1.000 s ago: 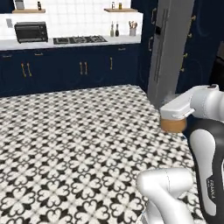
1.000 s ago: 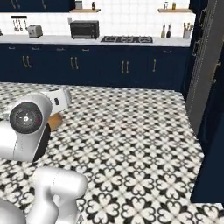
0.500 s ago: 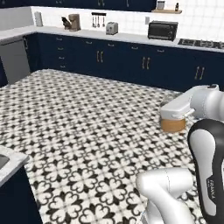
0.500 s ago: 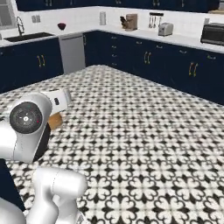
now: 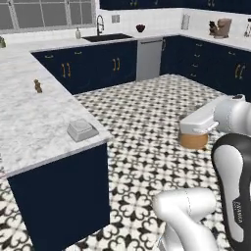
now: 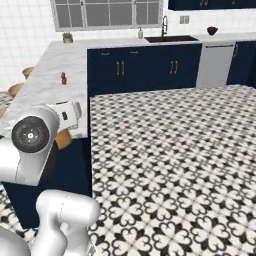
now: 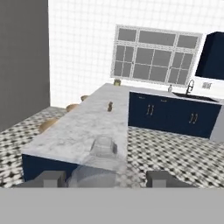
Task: Pick the honey bottle and place it on the digital scale for weighing, and close the cabinet.
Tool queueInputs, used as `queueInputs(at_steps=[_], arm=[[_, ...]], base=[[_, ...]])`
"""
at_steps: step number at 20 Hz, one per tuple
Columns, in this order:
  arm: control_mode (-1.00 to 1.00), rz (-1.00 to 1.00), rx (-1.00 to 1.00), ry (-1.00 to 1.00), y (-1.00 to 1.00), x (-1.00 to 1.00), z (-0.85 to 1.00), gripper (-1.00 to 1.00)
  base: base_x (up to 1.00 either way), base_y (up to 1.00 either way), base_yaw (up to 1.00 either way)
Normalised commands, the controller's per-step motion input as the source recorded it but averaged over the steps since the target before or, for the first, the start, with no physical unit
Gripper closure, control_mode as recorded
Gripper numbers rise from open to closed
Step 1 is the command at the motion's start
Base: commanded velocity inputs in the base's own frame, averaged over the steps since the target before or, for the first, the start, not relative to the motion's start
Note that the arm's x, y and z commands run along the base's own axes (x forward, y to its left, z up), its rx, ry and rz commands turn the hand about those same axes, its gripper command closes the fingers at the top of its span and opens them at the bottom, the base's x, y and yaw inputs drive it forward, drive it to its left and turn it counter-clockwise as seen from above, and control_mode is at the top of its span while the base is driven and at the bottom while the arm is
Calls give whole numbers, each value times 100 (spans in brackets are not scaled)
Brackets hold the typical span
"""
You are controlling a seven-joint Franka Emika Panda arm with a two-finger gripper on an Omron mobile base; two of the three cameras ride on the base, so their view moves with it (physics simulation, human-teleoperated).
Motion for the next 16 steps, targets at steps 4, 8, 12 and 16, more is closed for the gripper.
queueInputs(at_steps=[4,8,12,16], arm=[[100,0,0,0,0,0,0,100],[100,0,0,0,0,0,0,100],[100,0,0,0,0,0,0,100],[100,0,0,0,0,0,0,100]], base=[[93,35,33],[75,61,0],[6,25,6],[34,33,19]])
